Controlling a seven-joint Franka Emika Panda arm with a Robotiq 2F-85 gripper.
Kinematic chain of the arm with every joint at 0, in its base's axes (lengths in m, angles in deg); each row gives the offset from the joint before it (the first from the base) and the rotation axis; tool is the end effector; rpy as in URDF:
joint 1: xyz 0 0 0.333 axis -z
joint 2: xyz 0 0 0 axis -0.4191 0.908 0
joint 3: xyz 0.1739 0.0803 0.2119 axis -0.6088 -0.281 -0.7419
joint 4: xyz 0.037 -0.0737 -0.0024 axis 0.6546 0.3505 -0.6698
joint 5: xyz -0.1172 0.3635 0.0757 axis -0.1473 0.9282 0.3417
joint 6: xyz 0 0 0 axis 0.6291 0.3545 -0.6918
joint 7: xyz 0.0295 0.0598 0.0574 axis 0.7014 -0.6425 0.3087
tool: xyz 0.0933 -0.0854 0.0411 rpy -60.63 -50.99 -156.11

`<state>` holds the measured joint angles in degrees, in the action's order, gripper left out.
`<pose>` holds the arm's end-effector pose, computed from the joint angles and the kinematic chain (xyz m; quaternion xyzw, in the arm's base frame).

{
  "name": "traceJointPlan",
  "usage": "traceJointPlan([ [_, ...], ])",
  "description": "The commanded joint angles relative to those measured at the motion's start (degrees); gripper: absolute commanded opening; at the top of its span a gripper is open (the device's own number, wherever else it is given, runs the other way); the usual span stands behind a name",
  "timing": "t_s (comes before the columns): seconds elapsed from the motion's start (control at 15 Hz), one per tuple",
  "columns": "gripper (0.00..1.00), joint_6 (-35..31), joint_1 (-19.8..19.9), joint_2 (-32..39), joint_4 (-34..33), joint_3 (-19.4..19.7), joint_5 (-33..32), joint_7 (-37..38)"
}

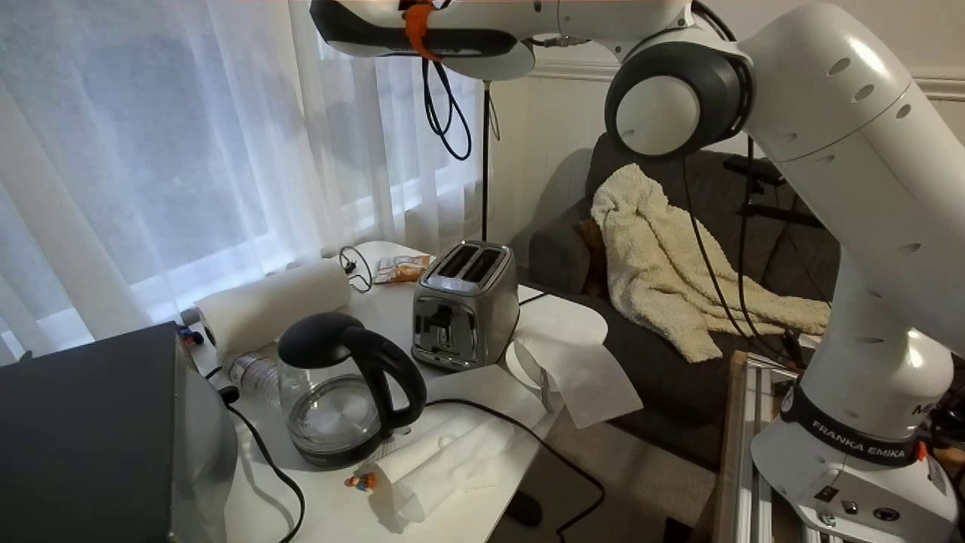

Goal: Turn the lamp head in an anticlockwise direction and then push it down

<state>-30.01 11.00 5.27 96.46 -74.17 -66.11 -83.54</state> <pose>0.7080 -0.0262 0.6002 0.8019 -0.0364 0.0623 0.5931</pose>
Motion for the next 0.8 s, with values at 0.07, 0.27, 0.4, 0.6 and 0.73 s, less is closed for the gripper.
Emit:
traceJointPlan([
  [0.07, 0.0, 1.9, 0.2, -2.1, 2.4, 0.2, -0.4, -6.0],
  [0.27, 0.0, 2.1, 0.3, -3.0, 3.3, 0.1, -0.3, -10.0],
  [0.4, 0.0, 1.9, 0.4, -3.5, 4.3, 0.2, -0.6, -12.6],
  [0.6, 0.0, 2.3, 0.6, -5.4, 7.4, 0.1, -0.4, -15.6],
  [0.73, 0.0, 2.8, 0.8, -7.3, 10.2, 0.0, 0.0, -16.9],
])
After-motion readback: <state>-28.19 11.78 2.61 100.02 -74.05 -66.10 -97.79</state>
